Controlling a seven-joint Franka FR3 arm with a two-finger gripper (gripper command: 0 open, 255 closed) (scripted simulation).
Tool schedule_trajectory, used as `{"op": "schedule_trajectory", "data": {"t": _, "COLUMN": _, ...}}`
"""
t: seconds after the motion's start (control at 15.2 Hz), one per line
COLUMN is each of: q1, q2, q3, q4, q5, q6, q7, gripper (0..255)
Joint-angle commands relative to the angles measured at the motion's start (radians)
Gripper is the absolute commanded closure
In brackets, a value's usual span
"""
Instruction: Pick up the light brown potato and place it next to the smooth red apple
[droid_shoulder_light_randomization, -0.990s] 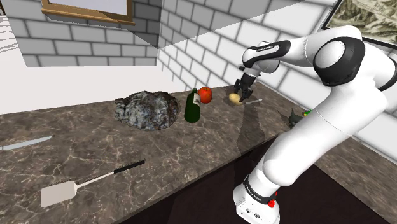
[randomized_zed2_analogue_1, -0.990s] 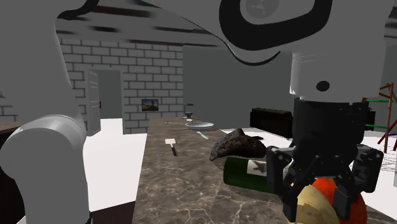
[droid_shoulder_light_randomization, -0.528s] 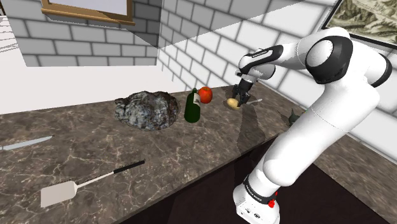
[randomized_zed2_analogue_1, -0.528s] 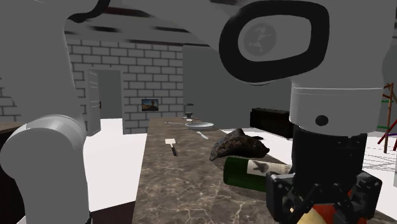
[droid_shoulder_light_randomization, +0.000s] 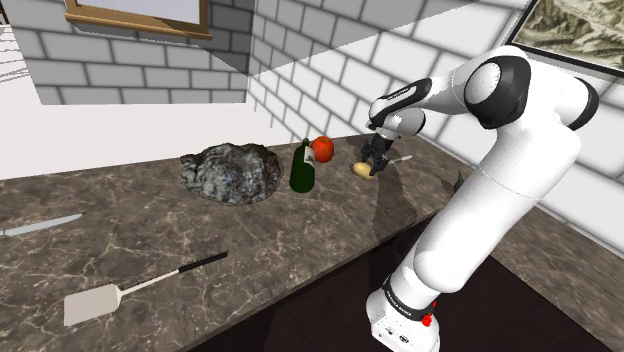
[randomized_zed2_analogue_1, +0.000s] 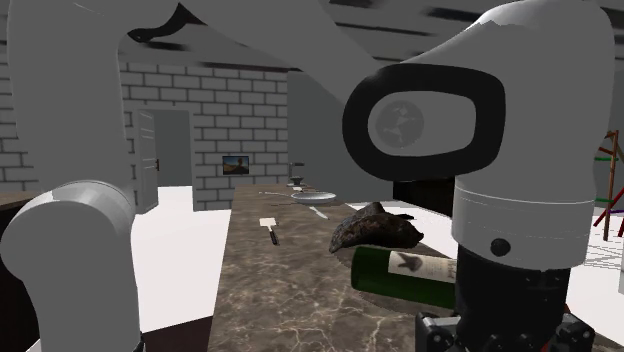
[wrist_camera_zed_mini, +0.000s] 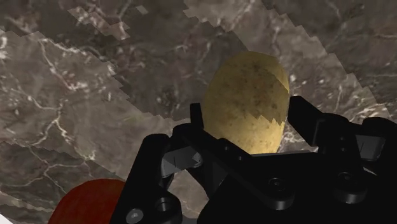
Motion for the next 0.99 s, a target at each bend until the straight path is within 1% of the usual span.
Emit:
{"op": "schedule_trajectory", "data": {"t": 0.0, "q1": 0.001, "q2": 0.015, "q3": 0.0, "q4": -0.007, "q5": 0.014, "q6": 0.014, "q7": -0.009, "gripper": 255}}
{"op": "schedule_trajectory", "data": {"t": 0.46, "q1": 0.001, "q2": 0.015, "q3": 0.0, "q4": -0.007, "q5": 0.014, "q6": 0.014, "q7": -0.009, "gripper": 255}}
{"op": "schedule_trajectory", "data": {"t": 0.53, "q1": 0.0, "q2": 0.016, "q3": -0.001, "q4": -0.005, "q5": 0.014, "q6": 0.013, "q7": -0.011, "gripper": 0}}
{"op": "schedule_trajectory", "data": {"t": 0.86, "q1": 0.001, "q2": 0.015, "q3": 0.0, "q4": -0.007, "q5": 0.014, "q6": 0.014, "q7": -0.009, "gripper": 0}}
{"op": "schedule_trajectory", "data": {"t": 0.92, "q1": 0.0, "q2": -0.015, "q3": 0.0, "q4": 0.006, "q5": -0.019, "q6": -0.018, "q7": 0.014, "gripper": 0}}
